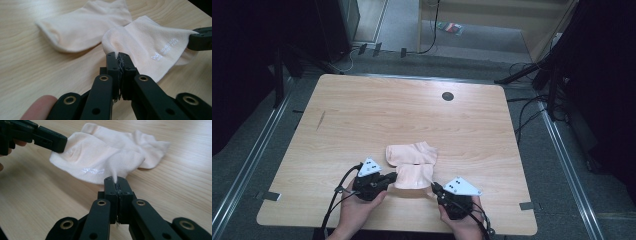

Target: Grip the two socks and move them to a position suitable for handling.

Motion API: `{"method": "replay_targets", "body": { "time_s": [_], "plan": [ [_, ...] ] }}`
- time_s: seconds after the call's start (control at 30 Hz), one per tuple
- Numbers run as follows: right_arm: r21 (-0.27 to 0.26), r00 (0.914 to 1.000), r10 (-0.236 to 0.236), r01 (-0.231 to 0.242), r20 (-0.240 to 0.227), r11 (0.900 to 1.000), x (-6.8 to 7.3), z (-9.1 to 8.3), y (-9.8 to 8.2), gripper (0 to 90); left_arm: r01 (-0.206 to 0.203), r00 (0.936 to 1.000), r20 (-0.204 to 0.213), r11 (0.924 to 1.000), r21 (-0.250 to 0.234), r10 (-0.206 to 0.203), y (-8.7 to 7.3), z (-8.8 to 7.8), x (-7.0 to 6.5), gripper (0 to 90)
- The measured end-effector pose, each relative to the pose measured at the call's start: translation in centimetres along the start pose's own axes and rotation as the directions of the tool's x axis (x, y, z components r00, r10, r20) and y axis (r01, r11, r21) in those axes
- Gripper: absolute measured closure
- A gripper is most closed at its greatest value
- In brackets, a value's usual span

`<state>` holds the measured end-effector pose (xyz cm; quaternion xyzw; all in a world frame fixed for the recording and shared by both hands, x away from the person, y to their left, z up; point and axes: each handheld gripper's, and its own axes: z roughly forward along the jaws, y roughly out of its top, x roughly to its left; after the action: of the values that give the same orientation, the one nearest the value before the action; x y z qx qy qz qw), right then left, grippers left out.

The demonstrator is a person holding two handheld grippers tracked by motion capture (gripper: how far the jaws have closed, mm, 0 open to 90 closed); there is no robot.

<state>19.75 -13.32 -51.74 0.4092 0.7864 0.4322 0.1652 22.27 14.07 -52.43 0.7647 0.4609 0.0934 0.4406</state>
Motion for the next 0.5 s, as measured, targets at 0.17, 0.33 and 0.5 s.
{"method": "replay_targets", "body": {
  "time_s": [0.17, 0.33, 0.5],
  "plan": [
    [0.03, 0.9988, -0.042, 0.042, -0.026, 0.999, 1.2, 1.1, -0.3, 89.2, -0.001, 0.9999, -0.017, 0.9999, 0.017, 0.002, -1.3, -0.8, 0.8, 89.3],
    [0.083, 0.9988, -0.038, 0.04, -0.031, 0.996, 1.3, 2.3, -1.1, 69.2, 0.006, 0.9994, -0.034, 0.9995, 0.032, -0.005, -2.2, -0.3, 0.9, 89.4],
    [0.078, 0.9979, 0.012, -0.007, -0.064, 0.997, 0.8, 1.8, -1.3, 49.5, -0.005, 0.9987, -0.05, 0.9991, 0.042, 0.007, -2.7, 0.1, 1.2, 89.2]
  ]
}}
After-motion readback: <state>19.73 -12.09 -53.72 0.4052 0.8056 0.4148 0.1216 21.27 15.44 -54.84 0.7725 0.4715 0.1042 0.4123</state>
